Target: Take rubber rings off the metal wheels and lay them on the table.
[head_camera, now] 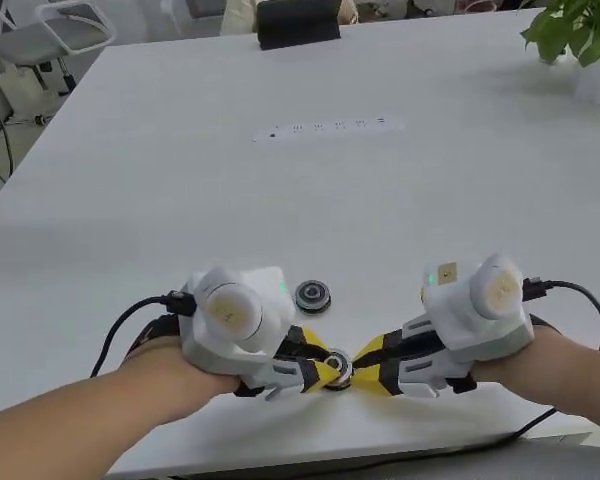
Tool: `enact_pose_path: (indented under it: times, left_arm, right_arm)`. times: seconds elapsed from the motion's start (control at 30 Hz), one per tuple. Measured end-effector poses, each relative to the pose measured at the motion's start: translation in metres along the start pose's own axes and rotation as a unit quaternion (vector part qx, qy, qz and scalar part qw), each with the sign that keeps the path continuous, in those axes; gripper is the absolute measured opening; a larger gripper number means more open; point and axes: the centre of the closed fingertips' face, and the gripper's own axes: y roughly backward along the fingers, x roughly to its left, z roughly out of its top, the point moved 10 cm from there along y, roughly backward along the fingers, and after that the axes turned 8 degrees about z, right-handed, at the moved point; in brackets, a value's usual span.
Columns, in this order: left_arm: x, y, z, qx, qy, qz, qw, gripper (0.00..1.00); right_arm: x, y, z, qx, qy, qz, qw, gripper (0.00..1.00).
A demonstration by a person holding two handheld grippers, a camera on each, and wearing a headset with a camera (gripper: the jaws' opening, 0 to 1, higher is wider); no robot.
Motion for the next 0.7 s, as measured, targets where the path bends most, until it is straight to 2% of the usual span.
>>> enact_pose_path:
  times: [0.33,0.4,0.53,0.57,0.6,0.7]
  left_arm:
    - [0.0003,0.0007,-0.0006,0.0,0.003,0.002,1.0,0.07]
    - [0.0003,0.0007,-0.0007,0.0,0.003,0.003,1.0,0.07]
    - [-0.0002,0.0003,-0.0006,0.0,0.002,0.006,1.0,0.07]
    - [-0.0003,0.0003,-0.0005,0.0,0.002,0.006,1.0,0.07]
    - [-0.0003,0.0001,-0.0003,0.0,0.002,0.006,1.0,0.07]
    - [-0.0003,-0.0002,-0.0002,0.0,0.003,0.006,1.0,0.07]
  right_arm:
    - [-0.0023,0.0005,-0.001,-0.004,-0.026,-0.001,0.9996,0.0]
    - [-0.0034,0.0009,-0.0017,-0.013,-0.048,0.0,0.9988,0.0]
    - [-0.0055,0.0024,-0.0044,-0.034,-0.098,0.005,0.9946,0.0]
    - [-0.0054,0.0032,-0.0048,-0.051,-0.122,0.011,0.9911,0.0]
    - [-0.0074,0.0038,-0.0045,-0.059,-0.129,0.01,0.9898,0.0]
    - [-0.0071,0.0066,-0.0074,-0.074,-0.164,0.015,0.9836,0.0]
